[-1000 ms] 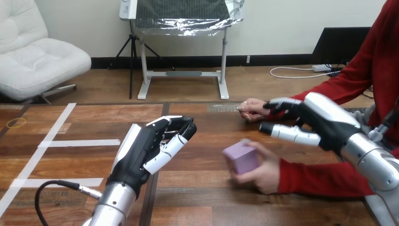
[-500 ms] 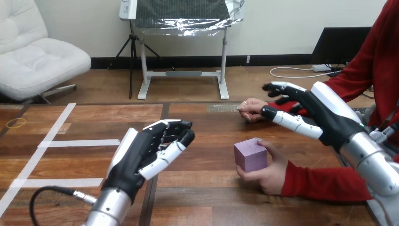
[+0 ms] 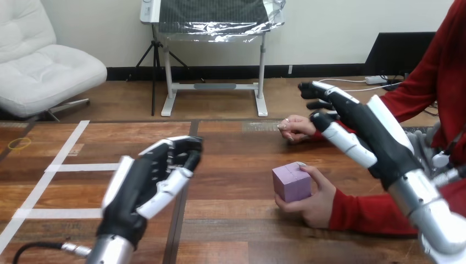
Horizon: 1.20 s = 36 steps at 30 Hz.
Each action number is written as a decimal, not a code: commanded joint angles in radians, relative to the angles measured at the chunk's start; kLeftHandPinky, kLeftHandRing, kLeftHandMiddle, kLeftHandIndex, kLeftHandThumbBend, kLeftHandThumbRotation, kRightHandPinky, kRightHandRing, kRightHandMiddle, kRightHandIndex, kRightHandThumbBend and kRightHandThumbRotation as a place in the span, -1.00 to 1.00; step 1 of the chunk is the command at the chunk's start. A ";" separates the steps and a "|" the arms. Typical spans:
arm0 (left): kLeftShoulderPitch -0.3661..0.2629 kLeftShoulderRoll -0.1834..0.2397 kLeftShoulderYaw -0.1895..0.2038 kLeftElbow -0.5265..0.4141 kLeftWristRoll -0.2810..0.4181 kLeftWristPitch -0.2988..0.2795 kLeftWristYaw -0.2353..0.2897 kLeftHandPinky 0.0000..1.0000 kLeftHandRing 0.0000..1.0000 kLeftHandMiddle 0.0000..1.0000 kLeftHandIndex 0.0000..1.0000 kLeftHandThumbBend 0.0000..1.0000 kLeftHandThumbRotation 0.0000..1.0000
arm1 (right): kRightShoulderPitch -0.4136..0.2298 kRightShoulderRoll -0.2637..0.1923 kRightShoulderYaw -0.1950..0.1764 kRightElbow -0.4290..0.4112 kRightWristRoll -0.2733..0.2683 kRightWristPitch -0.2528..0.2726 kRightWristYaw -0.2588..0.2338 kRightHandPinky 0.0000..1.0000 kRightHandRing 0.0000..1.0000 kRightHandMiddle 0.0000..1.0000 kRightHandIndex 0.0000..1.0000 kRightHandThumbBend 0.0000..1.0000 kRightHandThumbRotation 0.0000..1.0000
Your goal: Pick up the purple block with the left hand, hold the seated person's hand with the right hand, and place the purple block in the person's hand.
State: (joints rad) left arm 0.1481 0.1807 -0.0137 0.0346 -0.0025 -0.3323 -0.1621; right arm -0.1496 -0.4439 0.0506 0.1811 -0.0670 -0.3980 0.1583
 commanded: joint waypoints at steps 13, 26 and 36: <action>0.094 -0.028 0.046 -0.155 -0.058 -0.189 0.018 0.27 0.49 0.50 0.45 0.02 0.57 | 0.161 0.138 -0.018 -0.213 0.219 -0.087 0.070 0.56 0.70 0.74 0.75 0.55 1.00; 0.164 -0.038 0.035 -0.268 -0.102 -0.185 0.003 0.45 0.68 0.71 0.72 0.28 0.95 | 0.279 0.198 -0.015 -0.294 0.212 -0.115 0.086 0.58 0.70 0.75 0.76 0.57 1.00; 0.201 -0.048 0.032 -0.345 -0.121 -0.179 0.000 0.60 0.77 0.79 0.81 0.25 1.00 | 0.333 0.199 -0.011 -0.320 0.236 -0.128 0.143 0.67 0.76 0.78 0.80 0.60 1.00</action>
State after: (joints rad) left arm 0.3604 0.1408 0.0169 -0.2280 -0.0980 -0.5022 -0.1593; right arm 0.2008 -0.2471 0.0410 -0.0786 0.1457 -0.4953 0.2802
